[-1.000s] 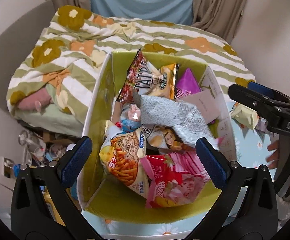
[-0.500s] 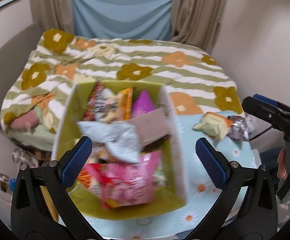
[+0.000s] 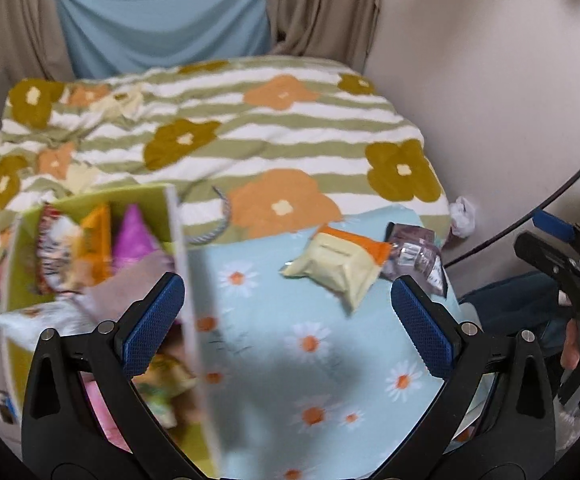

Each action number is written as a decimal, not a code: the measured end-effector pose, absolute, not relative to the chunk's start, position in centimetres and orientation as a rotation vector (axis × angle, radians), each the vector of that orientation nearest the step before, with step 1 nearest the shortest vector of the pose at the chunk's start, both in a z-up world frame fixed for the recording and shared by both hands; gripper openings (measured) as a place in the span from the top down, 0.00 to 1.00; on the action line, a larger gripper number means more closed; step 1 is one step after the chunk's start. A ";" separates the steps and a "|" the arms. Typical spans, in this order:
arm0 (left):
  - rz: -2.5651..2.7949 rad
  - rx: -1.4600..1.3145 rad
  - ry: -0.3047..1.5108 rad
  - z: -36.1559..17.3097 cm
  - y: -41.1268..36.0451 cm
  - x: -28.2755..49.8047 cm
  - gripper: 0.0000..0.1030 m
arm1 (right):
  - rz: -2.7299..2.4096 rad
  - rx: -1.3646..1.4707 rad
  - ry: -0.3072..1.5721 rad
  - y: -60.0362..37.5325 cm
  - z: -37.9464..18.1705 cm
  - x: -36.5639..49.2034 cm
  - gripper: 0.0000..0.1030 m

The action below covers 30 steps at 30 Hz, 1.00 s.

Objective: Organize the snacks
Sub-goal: 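Grasp cream-orange bread pack with left tool while right grasps brown chocolate bag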

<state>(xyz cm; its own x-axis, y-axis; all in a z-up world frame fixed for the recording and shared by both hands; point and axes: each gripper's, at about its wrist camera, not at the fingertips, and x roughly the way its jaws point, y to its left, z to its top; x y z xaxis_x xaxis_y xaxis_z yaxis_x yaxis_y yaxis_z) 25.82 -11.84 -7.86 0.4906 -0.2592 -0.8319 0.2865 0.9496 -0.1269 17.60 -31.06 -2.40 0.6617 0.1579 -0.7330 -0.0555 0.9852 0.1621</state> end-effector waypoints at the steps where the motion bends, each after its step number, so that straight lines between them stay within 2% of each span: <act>1: -0.327 0.024 1.026 -8.5 -12.8 26.4 0.00 | 0.112 0.137 0.850 -32.4 -3.0 17.9 0.00; 12: -0.157 -0.081 1.232 -18.3 -20.5 33.3 0.00 | 0.201 0.054 0.931 -37.8 -9.8 21.7 0.00; 20: -0.034 -0.083 1.274 -21.9 -22.2 36.6 0.00 | 0.309 -0.021 0.978 -37.5 -13.8 24.0 0.00; 30: -0.016 -0.036 1.325 -24.8 -22.1 35.2 0.00 | 0.361 -0.167 1.031 -36.1 -17.2 25.4 0.00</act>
<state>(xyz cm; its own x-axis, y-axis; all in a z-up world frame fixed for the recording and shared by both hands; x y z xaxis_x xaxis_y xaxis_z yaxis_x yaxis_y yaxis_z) 35.16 -22.13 -24.82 0.2429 -0.0323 -0.9695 -0.0086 0.9993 -0.0355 25.40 -36.06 -17.23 0.4620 0.2141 -0.8607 -0.3698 0.9285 0.0324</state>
